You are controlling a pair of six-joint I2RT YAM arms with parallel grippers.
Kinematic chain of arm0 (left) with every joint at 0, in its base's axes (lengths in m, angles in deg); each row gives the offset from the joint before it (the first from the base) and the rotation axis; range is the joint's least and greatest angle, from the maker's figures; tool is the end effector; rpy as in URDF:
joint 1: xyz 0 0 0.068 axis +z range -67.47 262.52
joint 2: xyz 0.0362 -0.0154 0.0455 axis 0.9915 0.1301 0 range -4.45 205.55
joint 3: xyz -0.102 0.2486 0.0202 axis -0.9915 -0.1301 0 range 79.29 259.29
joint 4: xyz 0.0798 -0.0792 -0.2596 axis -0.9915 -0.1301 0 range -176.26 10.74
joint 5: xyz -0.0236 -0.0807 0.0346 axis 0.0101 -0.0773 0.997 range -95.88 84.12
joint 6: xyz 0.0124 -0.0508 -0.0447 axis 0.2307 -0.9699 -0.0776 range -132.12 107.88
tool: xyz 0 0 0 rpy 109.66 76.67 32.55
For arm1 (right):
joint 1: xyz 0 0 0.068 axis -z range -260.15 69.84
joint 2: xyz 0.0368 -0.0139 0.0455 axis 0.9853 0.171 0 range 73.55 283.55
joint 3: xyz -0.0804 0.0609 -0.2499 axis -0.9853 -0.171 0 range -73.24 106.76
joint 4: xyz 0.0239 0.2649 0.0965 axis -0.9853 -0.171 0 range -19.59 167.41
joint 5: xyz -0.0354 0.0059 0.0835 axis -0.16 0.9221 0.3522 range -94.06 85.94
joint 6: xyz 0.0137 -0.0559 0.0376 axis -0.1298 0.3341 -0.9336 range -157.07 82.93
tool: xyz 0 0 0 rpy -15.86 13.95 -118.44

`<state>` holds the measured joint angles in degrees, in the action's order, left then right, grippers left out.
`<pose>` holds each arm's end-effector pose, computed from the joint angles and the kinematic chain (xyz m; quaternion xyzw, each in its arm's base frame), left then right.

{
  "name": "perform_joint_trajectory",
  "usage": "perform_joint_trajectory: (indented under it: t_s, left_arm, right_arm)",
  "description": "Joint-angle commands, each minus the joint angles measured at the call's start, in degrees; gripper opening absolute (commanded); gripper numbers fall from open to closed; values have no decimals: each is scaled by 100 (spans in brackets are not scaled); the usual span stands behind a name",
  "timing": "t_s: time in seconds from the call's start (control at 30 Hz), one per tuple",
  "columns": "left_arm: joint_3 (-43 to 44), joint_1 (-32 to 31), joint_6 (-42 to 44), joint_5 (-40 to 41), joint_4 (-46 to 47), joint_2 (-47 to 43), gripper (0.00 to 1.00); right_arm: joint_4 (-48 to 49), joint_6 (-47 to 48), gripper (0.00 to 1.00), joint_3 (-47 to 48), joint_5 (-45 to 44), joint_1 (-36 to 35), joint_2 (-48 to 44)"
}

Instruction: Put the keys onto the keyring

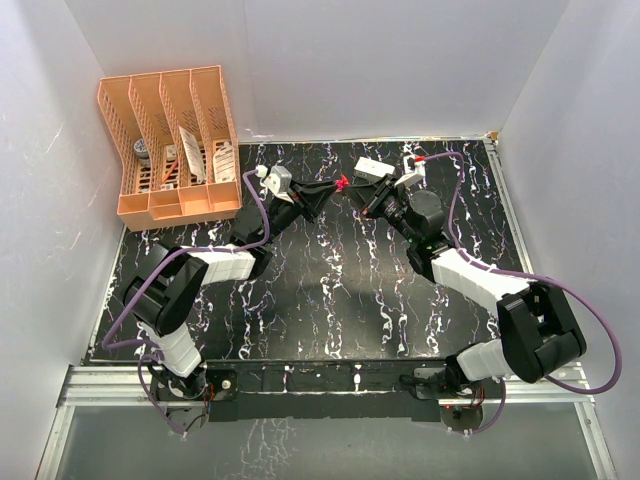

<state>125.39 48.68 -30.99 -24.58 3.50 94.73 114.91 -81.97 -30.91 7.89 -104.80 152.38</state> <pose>0.3061 -0.2267 0.2555 0.2038 0.4732 -0.4519 0.7283 0.3121 0.1559 0.2603 0.0495 0.6993 0.4645 0.5411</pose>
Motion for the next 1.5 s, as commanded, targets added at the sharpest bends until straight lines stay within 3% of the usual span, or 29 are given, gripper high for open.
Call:
perform_joint_trajectory:
  t_s: [0.0, 0.47, 0.77, 1.03, 1.27, 1.47]
  left_arm:
    - [68, -48, -122, -403, 309, -5, 16]
    - [66, -44, -313, -572, 333, 129, 17]
    - [101, -43, -361, -625, 277, 192, 29]
    - [120, -43, -449, -627, 289, 239, 30]
    - [-61, 17, -433, -137, 249, 24, 51]
    - [-7, 132, -636, -296, 374, 64, 52]
  right_arm:
    - [405, 52, 0, 92, 45, -31, -210]
    - [425, 57, 0, 92, 51, -32, -218]
    - [455, 56, 0, 92, 62, -27, -223]
    - [477, 52, 0, 83, 62, -31, -214]
    - [478, 82, 0, 65, 27, -32, -245]
    - [498, 70, 0, 74, 50, -32, -227]
